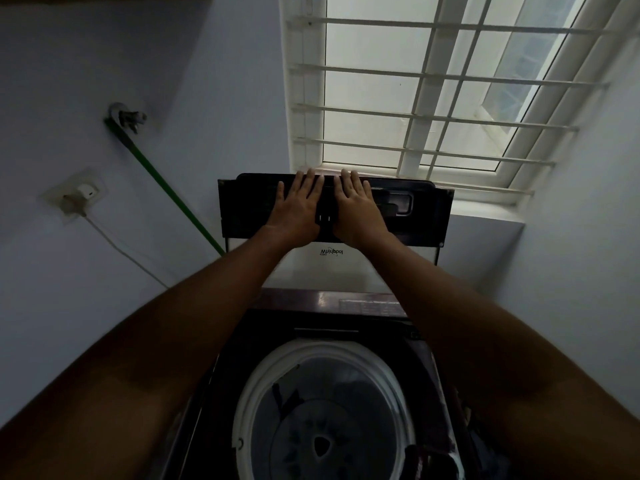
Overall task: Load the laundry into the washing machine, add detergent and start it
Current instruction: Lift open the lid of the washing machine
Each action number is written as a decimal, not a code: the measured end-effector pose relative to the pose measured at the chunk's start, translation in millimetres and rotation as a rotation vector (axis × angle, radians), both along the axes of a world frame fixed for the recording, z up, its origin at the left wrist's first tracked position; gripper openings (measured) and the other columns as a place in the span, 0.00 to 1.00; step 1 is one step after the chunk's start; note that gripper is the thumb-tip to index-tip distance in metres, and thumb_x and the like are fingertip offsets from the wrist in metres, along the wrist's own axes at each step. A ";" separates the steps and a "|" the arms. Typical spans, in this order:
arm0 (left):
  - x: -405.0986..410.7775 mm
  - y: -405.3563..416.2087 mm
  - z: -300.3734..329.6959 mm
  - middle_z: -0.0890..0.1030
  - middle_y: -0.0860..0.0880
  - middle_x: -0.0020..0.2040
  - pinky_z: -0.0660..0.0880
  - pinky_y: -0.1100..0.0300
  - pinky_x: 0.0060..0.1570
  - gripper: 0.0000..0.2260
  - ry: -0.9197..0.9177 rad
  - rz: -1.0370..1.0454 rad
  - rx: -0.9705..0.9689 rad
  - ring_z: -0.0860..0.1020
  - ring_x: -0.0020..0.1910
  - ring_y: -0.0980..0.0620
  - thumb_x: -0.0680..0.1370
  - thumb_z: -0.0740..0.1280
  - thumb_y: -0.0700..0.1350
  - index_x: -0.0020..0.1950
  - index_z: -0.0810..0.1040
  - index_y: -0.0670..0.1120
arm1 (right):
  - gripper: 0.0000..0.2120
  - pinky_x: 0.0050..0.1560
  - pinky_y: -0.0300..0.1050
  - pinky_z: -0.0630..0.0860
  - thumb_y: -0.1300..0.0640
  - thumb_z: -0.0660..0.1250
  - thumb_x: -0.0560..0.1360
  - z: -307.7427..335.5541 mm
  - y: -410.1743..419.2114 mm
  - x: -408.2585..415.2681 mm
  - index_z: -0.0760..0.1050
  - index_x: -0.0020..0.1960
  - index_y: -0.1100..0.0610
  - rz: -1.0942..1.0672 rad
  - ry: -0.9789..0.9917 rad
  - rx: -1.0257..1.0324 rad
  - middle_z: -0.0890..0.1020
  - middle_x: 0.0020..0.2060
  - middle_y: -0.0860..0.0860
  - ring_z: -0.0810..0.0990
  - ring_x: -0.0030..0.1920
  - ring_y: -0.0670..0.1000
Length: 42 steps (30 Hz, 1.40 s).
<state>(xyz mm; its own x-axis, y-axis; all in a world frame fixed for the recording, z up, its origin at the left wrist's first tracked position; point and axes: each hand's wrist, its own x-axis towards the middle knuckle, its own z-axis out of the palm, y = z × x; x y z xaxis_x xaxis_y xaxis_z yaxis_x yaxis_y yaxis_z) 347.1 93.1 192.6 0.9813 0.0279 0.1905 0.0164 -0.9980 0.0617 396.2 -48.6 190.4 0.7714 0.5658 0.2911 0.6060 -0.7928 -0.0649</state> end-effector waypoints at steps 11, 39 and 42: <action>-61.5 -3.3 2.9 0.79 0.48 0.60 0.64 0.44 0.71 0.16 -0.098 -0.031 -0.046 0.74 0.65 0.47 0.76 0.65 0.47 0.63 0.80 0.47 | 0.13 0.56 0.53 0.77 0.58 0.64 0.75 -6.0 -18.6 -50.6 0.78 0.58 0.60 0.046 -0.089 0.089 0.79 0.58 0.58 0.76 0.58 0.58; -138.5 -17.6 18.5 0.81 0.48 0.48 0.79 0.54 0.49 0.07 -0.344 -0.046 -0.342 0.80 0.47 0.51 0.78 0.68 0.44 0.52 0.84 0.46 | 0.08 0.41 0.45 0.76 0.63 0.63 0.77 3.9 -34.0 -116.7 0.78 0.42 0.62 0.064 -0.063 0.354 0.77 0.40 0.56 0.76 0.43 0.55; -138.6 -30.7 3.2 0.81 0.50 0.48 0.79 0.53 0.49 0.07 -0.297 -0.083 -0.387 0.79 0.47 0.52 0.77 0.67 0.44 0.50 0.84 0.48 | 0.08 0.44 0.47 0.78 0.63 0.63 0.77 -9.3 -47.6 -122.5 0.79 0.44 0.63 0.022 -0.026 0.370 0.78 0.42 0.57 0.77 0.45 0.55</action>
